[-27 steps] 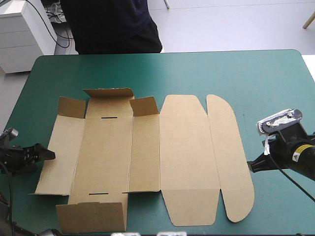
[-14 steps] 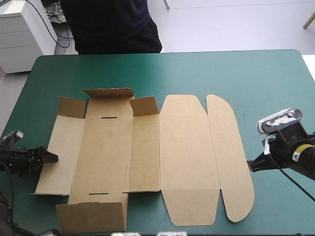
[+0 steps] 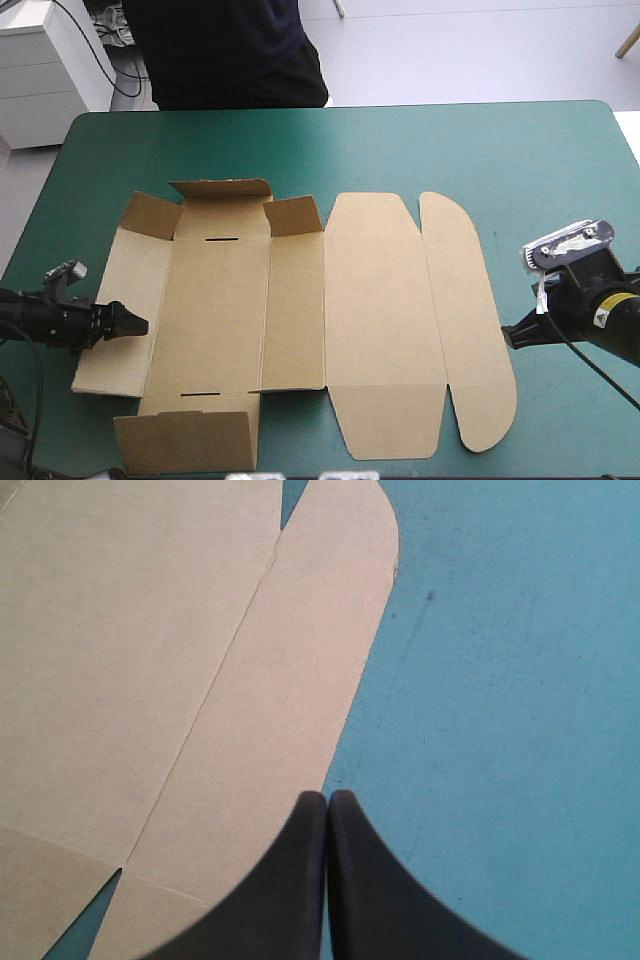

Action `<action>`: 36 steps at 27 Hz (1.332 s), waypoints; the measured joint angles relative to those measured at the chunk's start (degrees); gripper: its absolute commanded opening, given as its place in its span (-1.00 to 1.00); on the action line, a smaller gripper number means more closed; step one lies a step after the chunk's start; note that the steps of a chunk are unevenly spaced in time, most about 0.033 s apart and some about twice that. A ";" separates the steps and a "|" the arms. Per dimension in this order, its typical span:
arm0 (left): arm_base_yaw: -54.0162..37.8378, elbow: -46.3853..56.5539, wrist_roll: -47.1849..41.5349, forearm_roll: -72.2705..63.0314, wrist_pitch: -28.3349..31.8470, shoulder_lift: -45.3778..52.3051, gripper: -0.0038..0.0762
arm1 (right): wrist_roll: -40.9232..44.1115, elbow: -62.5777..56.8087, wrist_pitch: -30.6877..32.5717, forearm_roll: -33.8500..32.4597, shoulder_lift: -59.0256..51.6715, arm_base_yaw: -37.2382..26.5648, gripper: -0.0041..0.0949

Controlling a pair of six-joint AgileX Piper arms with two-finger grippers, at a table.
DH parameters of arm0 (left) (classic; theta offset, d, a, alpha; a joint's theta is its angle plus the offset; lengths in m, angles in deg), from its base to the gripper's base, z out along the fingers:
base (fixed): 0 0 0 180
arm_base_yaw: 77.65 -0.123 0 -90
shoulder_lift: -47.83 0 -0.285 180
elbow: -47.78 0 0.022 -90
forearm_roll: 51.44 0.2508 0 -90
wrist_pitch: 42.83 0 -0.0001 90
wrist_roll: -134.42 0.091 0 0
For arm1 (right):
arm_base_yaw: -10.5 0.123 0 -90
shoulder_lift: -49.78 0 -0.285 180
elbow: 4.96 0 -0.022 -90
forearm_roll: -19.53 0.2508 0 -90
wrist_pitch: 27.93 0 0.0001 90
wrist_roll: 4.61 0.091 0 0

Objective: Fold the box

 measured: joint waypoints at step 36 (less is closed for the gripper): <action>22.83 -24.31 -8.67 7.87 -1.81 5.68 -0.92 | -0.22 0.00 -0.07 -0.03 0.00 0.00 -0.96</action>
